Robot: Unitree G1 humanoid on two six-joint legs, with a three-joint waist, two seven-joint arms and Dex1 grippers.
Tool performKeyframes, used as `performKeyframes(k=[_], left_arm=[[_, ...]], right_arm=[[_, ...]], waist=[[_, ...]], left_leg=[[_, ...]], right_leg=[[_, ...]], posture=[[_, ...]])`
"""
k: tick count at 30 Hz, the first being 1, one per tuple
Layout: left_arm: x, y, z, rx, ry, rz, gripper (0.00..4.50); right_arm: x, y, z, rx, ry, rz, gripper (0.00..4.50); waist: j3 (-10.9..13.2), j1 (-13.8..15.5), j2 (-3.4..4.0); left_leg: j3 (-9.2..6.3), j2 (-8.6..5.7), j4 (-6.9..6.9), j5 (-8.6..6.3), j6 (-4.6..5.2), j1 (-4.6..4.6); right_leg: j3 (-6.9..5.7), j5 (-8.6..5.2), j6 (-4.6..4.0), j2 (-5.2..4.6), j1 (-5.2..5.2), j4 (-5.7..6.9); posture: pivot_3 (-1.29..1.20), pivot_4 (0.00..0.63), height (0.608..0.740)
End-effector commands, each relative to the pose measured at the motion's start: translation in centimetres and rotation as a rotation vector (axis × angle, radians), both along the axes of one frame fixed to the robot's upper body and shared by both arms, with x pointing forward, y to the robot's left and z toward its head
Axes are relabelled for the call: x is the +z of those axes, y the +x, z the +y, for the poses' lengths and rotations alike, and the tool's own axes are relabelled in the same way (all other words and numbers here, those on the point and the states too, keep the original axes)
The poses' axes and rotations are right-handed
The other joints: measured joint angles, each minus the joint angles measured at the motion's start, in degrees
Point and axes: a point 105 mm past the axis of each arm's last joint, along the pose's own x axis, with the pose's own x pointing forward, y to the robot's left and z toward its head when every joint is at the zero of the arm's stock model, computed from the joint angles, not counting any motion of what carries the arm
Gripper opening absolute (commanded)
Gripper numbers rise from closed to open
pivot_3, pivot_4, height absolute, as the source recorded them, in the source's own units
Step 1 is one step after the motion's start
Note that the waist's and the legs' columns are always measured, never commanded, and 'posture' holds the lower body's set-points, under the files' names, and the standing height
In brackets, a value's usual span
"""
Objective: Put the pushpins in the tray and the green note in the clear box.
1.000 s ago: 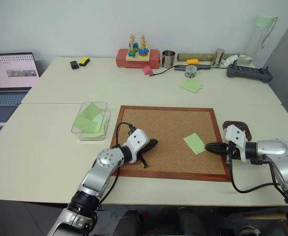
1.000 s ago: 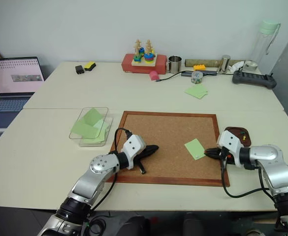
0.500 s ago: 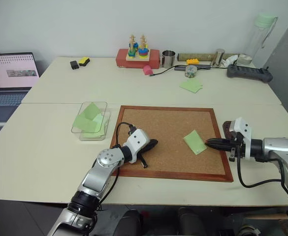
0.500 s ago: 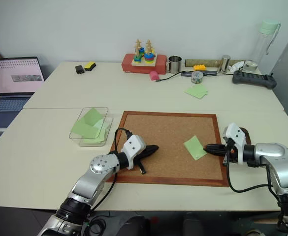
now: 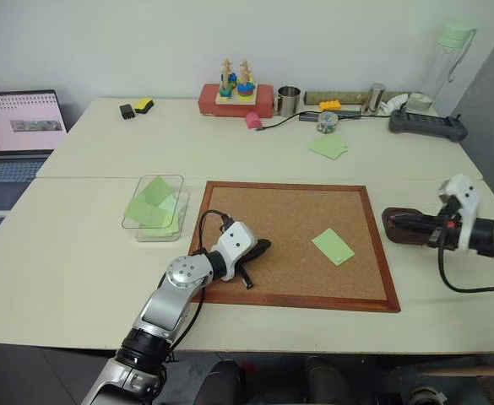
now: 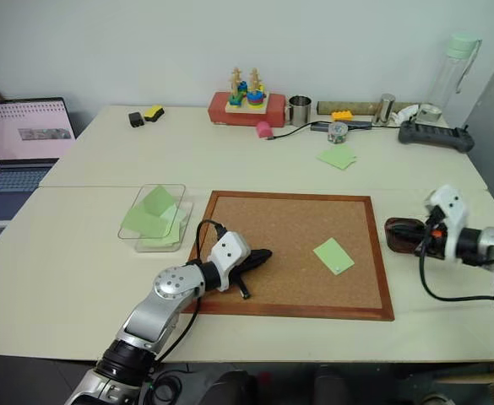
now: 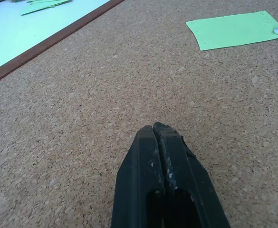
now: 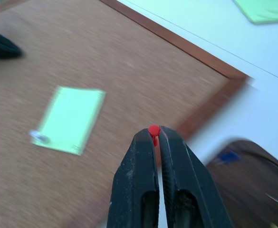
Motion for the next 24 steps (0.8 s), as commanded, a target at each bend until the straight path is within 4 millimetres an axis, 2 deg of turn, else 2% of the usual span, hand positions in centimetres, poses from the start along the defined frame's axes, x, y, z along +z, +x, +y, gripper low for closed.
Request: performKeyframes(k=[1,6,7,8,16,21,24], left_arm=[[-3.5,-1.0,0.7,0.013,0.081,0.116,0.0],[-3.5,-1.1,0.6,0.009,0.08,0.117,0.0],[-3.5,-1.1,0.6,0.009,0.081,0.117,0.0],[-3.5,-1.2,0.6,0.01,0.081,0.118,0.0],[-3.6,-1.3,0.7,0.014,0.085,0.12,0.0],[-3.6,-1.3,0.9,0.015,0.086,0.12,0.0],[-3.7,-1.3,1.0,0.015,0.088,0.122,0.0]], right_arm=[[-0.4,0.9,-1.5,-0.062,-0.064,-0.007,0.06],[-1.8,1.7,-2.0,-0.098,-0.099,0.005,0.06],[-2.0,1.9,-2.2,-0.109,-0.106,0.003,0.28],[-2.1,2.1,-2.3,-0.12,-0.109,0.002,0.28],[-1.6,2.3,-2.4,-0.112,-0.096,-0.021,1.95],[0.9,1.2,-1.3,-0.01,-0.084,-0.074,2.9],[1.3,-1.1,1.1,0.185,-0.168,-0.09,2.9]], waist=[[0.0,0.0,0.02],[0.0,-0.1,0.02],[0.0,-0.1,0.03],[0.0,-0.1,0.03],[0.0,-0.1,0.03],[0.0,0.0,0.04],[0.0,0.0,0.04]], left_leg=[[0.02,0.0,0.0,0.0,0.0,0.0],[0.05,-0.02,0.01,0.0,0.0,0.0],[0.04,-0.03,0.01,0.0,0.0,0.0],[0.04,-0.03,0.01,0.0,0.0,-0.01],[0.03,-0.03,0.0,0.0,0.0,-0.01],[0.03,-0.03,0.0,0.0,0.0,-0.01],[-0.01,-0.04,-0.02,0.0,0.0,-0.04]], right_leg=[[0.02,0.0,0.0,0.0,0.0,0.0],[0.04,0.0,0.0,-0.01,0.0,0.0],[0.04,0.0,0.0,-0.01,0.0,0.0],[0.04,0.0,0.0,-0.01,0.0,0.0],[0.03,0.12,-0.21,-0.01,0.0,0.0],[0.03,0.11,-0.19,-0.01,0.0,0.0],[0.0,0.11,-0.18,-0.01,-0.01,-0.01]], posture=[[0.0,0.15,0.74],[0.0,0.15,0.74],[0.0,0.15,0.74],[0.0,0.15,0.74],[0.0,0.15,0.74],[0.0,0.15,0.74],[0.0,0.15,0.74]])
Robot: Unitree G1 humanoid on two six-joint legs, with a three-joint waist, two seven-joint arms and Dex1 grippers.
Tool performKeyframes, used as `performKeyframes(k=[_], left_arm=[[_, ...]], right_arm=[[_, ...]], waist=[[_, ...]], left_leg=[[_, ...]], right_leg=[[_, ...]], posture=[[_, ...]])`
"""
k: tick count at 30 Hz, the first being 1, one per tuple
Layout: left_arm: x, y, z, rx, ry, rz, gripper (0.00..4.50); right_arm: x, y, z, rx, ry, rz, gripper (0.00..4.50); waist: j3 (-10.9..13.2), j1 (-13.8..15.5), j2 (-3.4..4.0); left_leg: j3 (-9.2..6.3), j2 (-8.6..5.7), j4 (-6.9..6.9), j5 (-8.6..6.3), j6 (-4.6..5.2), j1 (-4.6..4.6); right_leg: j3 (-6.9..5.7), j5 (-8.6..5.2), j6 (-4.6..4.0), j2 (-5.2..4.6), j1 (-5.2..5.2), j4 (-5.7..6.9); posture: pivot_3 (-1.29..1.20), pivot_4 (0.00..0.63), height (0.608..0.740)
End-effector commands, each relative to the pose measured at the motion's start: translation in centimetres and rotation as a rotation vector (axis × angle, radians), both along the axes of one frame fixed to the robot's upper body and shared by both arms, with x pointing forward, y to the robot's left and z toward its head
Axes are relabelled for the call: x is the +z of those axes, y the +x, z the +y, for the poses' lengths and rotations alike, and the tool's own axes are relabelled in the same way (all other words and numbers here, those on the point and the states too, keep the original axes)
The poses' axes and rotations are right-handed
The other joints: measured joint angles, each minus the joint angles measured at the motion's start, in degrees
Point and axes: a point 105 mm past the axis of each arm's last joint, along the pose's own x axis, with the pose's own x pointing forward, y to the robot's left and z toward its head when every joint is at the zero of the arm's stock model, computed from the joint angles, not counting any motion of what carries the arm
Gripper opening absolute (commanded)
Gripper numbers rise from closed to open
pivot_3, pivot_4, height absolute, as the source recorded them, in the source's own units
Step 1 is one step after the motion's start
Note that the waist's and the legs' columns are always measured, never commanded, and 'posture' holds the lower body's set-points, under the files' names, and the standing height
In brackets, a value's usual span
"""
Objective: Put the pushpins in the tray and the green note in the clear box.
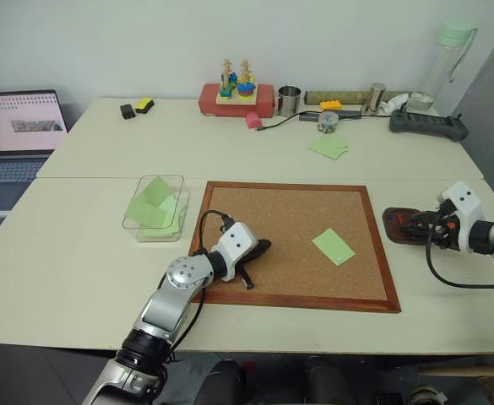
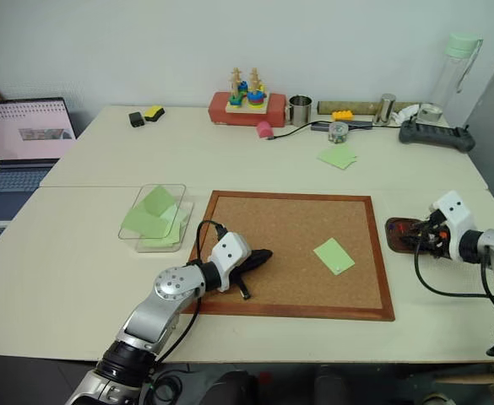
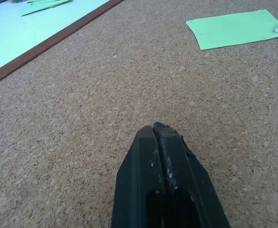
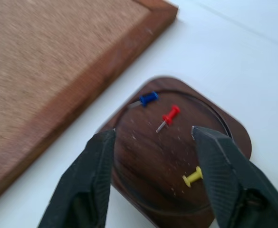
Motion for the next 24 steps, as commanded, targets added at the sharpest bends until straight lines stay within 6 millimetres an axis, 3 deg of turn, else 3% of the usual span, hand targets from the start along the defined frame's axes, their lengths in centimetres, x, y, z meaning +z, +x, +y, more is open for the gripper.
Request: performKeyframes(k=[1,5,11,16,24], left_arm=[[-3.7,-1.2,1.1,0.017,0.084,0.128,0.0],[-3.7,-1.2,1.2,0.013,0.088,0.129,0.0],[-3.6,-1.0,1.1,0.007,0.09,0.128,0.0],[-3.6,-1.1,1.0,0.004,0.09,0.126,0.0],[-3.6,-1.1,1.1,0.006,0.092,0.124,0.0]], right_arm=[[2.5,-2.8,3.3,0.273,-0.102,-0.065,2.9],[1.5,-5.0,6.7,0.436,-0.129,-0.078,2.9],[-0.7,-6.1,11.3,0.54,-0.064,-0.09,2.9],[-2.3,-5.5,12.8,0.562,-0.046,-0.088,2.9],[-3.2,-4.6,13.1,0.546,-0.015,-0.086,2.9]], waist=[[0.0,0.0,0.02],[0.0,-0.1,0.0],[0.0,-0.1,-0.04],[0.0,0.0,-0.06],[0.0,0.0,-0.06]], left_leg=[[0.0,0.03,0.0,0.0,0.0,0.02],[-0.03,0.09,-0.04,-0.01,-0.01,0.02],[-0.01,0.08,-0.02,-0.01,-0.01,0.01],[-0.05,0.07,-0.03,-0.01,-0.01,-0.01],[-0.06,0.07,-0.05,-0.01,-0.01,-0.01]], right_leg=[[0.0,-0.03,0.05,0.01,0.01,-0.02],[-0.04,-0.16,0.27,0.03,0.05,-0.11],[-0.02,-0.16,0.28,0.03,0.06,-0.19],[-0.04,-0.14,0.29,0.02,0.09,-0.32],[-0.04,-0.13,0.29,0.02,0.1,-0.4]], posture=[[0.0,0.15,0.74],[0.0,0.15,0.74],[0.0,0.15,0.74],[0.0,0.15,0.74],[0.0,0.15,0.74]])
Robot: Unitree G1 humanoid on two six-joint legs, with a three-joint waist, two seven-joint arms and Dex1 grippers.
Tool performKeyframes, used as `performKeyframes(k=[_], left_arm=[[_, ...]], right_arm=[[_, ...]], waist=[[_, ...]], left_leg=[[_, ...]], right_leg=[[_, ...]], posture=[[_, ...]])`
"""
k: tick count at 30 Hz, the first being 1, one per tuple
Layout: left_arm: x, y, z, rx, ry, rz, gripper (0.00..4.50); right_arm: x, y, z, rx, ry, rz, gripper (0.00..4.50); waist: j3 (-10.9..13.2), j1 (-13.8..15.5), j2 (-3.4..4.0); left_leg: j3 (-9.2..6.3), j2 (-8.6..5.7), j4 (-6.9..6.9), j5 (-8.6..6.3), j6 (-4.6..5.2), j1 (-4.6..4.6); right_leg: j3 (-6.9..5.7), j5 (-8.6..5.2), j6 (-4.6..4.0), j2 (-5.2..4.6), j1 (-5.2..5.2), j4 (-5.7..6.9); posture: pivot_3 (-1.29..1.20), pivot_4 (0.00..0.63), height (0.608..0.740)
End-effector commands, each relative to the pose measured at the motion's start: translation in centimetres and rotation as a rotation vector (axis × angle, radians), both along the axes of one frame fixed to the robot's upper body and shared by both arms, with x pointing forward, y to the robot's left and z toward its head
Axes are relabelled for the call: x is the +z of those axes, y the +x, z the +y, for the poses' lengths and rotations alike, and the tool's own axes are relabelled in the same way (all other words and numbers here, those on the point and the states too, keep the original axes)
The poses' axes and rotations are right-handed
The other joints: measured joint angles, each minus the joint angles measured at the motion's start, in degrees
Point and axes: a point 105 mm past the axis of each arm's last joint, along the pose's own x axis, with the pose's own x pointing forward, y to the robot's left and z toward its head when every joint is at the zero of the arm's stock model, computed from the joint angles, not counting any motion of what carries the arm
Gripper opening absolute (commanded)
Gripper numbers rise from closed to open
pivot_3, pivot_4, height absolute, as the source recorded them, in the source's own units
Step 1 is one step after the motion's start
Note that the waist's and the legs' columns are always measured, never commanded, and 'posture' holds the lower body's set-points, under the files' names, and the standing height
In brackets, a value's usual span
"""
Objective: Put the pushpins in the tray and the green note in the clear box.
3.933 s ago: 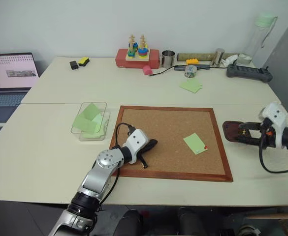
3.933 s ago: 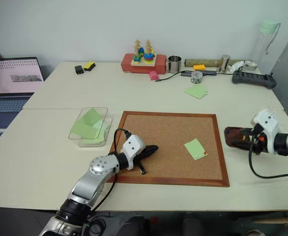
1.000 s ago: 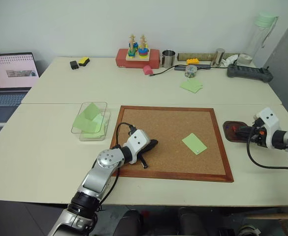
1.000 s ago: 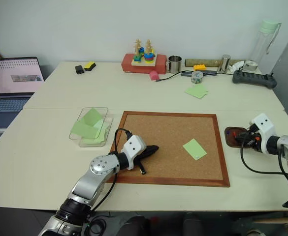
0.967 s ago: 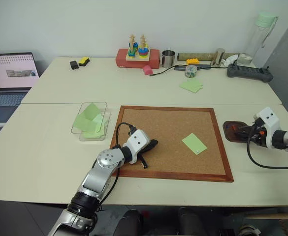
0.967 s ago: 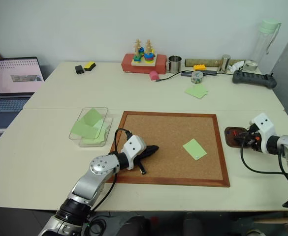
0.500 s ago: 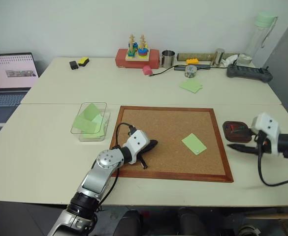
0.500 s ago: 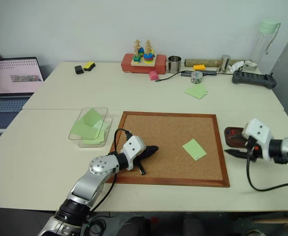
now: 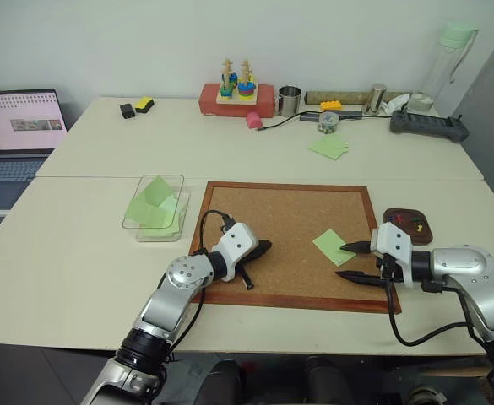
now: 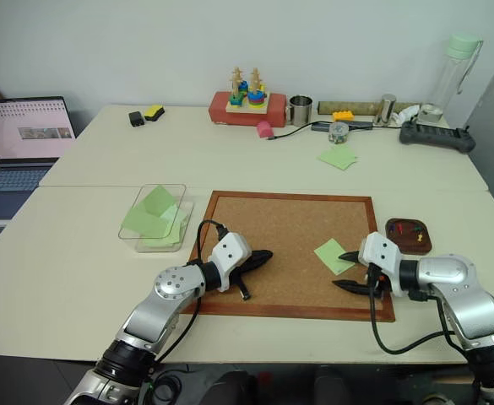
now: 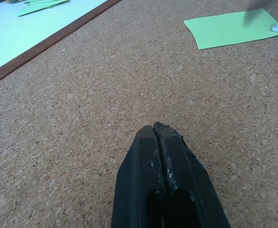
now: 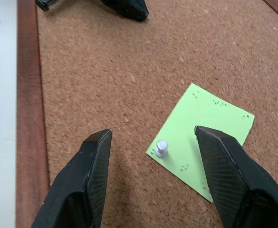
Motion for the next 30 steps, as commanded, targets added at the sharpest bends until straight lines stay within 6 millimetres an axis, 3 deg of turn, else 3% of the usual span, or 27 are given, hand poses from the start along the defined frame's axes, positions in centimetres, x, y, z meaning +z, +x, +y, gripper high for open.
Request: performKeyframes(k=[1,15,20,30], left_arm=[[-3.6,-1.1,1.1,0.016,0.083,0.124,0.0],[-3.6,-1.2,1.1,0.012,0.085,0.124,0.0],[-3.6,-1.2,1.1,0.013,0.085,0.124,0.0],[-3.7,-1.1,1.0,0.019,0.073,0.136,0.0]], right_arm=[[0.4,0.6,0.4,0.004,0.032,-0.026,2.72],[-0.1,0.4,0.5,0.028,0.042,-0.002,0.04],[0.6,0.1,1.0,0.054,0.057,-0.019,0.01],[5.4,-0.1,1.5,0.1,0.091,-0.122,0.01]], waist=[[0.0,0.0,0.0],[0.0,0.0,0.01],[0.0,0.0,0.01],[0.0,0.0,-0.01]], left_leg=[[0.0,0.01,0.0,0.0,0.0,0.01],[0.0,0.0,0.0,0.0,0.01,0.0],[0.0,0.0,0.0,0.0,0.01,0.0],[0.0,0.0,-0.01,0.0,0.01,-0.01]], right_leg=[[0.0,0.0,0.0,0.0,0.0,0.0],[0.0,0.06,-0.1,0.0,0.0,0.0],[0.0,0.05,-0.09,0.0,0.0,0.0],[0.0,0.01,-0.02,0.0,0.0,-0.02]], posture=[[0.0,0.15,0.74],[0.0,0.15,0.74],[0.0,0.15,0.74],[0.0,0.15,0.74]])
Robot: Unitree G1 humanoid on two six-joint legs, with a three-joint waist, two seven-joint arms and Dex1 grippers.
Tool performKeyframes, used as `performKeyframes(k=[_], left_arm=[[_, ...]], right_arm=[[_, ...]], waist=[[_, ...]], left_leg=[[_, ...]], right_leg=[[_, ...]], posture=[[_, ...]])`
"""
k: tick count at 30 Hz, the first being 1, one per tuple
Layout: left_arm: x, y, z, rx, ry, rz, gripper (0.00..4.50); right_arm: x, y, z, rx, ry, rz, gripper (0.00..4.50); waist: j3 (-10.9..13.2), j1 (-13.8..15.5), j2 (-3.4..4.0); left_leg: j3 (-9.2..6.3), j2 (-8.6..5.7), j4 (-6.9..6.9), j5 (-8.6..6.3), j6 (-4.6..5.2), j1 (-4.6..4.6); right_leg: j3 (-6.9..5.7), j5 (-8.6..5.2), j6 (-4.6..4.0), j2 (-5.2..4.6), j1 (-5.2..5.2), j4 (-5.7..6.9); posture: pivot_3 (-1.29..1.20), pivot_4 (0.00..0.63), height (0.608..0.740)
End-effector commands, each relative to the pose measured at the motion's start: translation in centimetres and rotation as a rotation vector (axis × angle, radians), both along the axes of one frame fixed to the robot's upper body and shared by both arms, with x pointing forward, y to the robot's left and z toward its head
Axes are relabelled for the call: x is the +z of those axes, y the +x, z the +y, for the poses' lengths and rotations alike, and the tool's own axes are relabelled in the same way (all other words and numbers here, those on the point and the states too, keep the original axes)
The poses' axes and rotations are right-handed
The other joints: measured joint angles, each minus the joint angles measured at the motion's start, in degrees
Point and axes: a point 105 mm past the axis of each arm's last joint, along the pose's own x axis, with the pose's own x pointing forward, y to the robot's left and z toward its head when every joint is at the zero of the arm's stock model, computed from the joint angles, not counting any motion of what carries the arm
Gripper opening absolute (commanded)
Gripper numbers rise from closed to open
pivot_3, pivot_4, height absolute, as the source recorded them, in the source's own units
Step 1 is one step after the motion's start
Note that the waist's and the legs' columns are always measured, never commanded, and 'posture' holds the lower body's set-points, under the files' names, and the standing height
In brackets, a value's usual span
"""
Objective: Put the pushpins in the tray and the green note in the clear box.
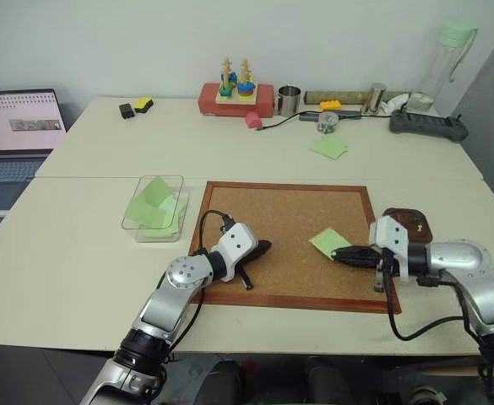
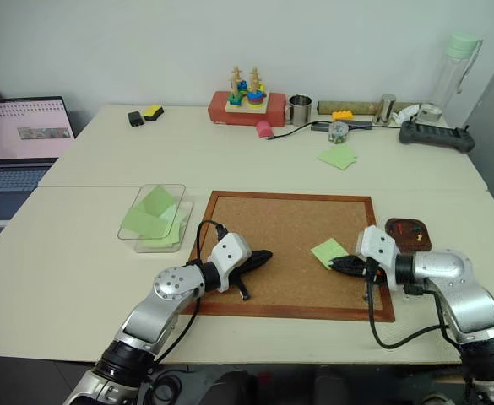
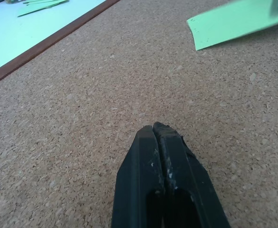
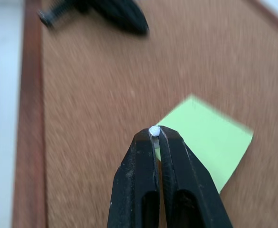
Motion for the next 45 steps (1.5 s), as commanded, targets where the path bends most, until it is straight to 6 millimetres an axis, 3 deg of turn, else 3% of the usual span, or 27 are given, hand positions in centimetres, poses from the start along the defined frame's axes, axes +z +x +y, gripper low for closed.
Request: performKeyframes(k=[1,5,10,14,19,23,29,36,45], left_arm=[[-3.7,-1.0,1.0,0.026,0.065,0.14,0.0],[-2.9,-0.5,0.9,0.053,0.004,0.155,0.0],[4.1,-0.4,1.0,0.052,-0.406,0.246,0.82],[7.5,-1.8,1.5,0.003,-0.652,0.378,1.7],[8.2,-3.9,-0.1,-0.07,-0.834,0.569,2.57],[8.8,-3.9,-1.6,-0.103,-0.932,0.649,3.33],[8.5,-3.7,-0.7,-0.071,-0.947,0.671,4.45],[7.8,-4.5,0.3,-0.09,-0.844,0.648,4.45],[9.4,-4.8,-1.8,-0.222,-0.717,0.534,4.45]], right_arm=[[2.3,-0.2,-0.2,0.019,0.001,-0.067,0.01],[3.0,0.1,-0.2,0.03,-0.036,-0.129,0.01],[4.3,1.4,0.2,0.032,-0.065,-0.276,0.0],[5.0,1.8,0.8,0.035,-0.033,-0.32,0.0],[5.5,1.9,1.5,0.051,-0.012,-0.336,0.0],[6.0,1.8,1.9,0.067,-0.004,-0.352,0.0],[6.8,1.7,2.2,0.076,0.001,-0.377,0.0],[7.1,1.6,2.4,0.086,-0.005,-0.393,0.0],[7.9,1.2,3.2,0.126,-0.014,-0.43,0.0]], waist=[[0.0,0.0,-0.02],[0.0,0.1,-0.02],[0.1,-0.3,-0.17],[0.2,-0.2,-0.38],[0.2,0.2,-0.38],[0.3,0.4,-0.44],[0.3,0.1,-0.45],[0.3,0.2,-0.45],[0.3,0.3,-0.45]], left_leg=[[-0.02,0.0,0.0,0.0,0.0,0.0],[-0.02,0.0,-0.01,0.0,0.01,0.0],[0.01,0.03,0.0,0.0,0.01,-0.02],[-0.16,0.11,0.05,0.01,-0.02,-0.45],[-0.16,-0.06,0.15,0.14,-0.25,-0.9],[-0.21,-0.09,0.16,0.15,-0.26,-0.95],[-0.18,-0.08,0.15,0.15,-0.27,-0.92],[-0.12,-0.1,0.15,0.16,-0.27,-0.93],[-0.12,-0.11,0.15,0.16,-0.27,-0.93]], right_leg=[[-0.02,0.0,0.0,0.0,0.02,-0.02],[-0.03,0.01,-0.02,-0.01,0.02,-0.06],[-0.03,0.01,0.02,-0.01,-0.03,-0.02],[-0.14,0.17,-0.25,-0.02,-0.38,0.01],[-0.09,0.23,-0.26,-0.09,-0.79,0.03],[-0.11,0.24,-0.26,-0.1,-0.79,0.0],[-0.09,0.24,-0.26,-0.06,-0.79,0.02],[-0.06,0.24,-0.26,-0.06,-0.82,0.02],[-0.06,0.24,-0.27,-0.06,-0.82,0.02]], posture=[[0.0,0.15,0.74],[0.0,0.15,0.74],[0.0,0.15,0.74],[0.0,0.15,0.74],[0.0,0.15,0.74],[0.0,0.15,0.74],[0.0,0.15,0.74],[0.0,0.15,0.74],[0.0,0.15,0.74]])
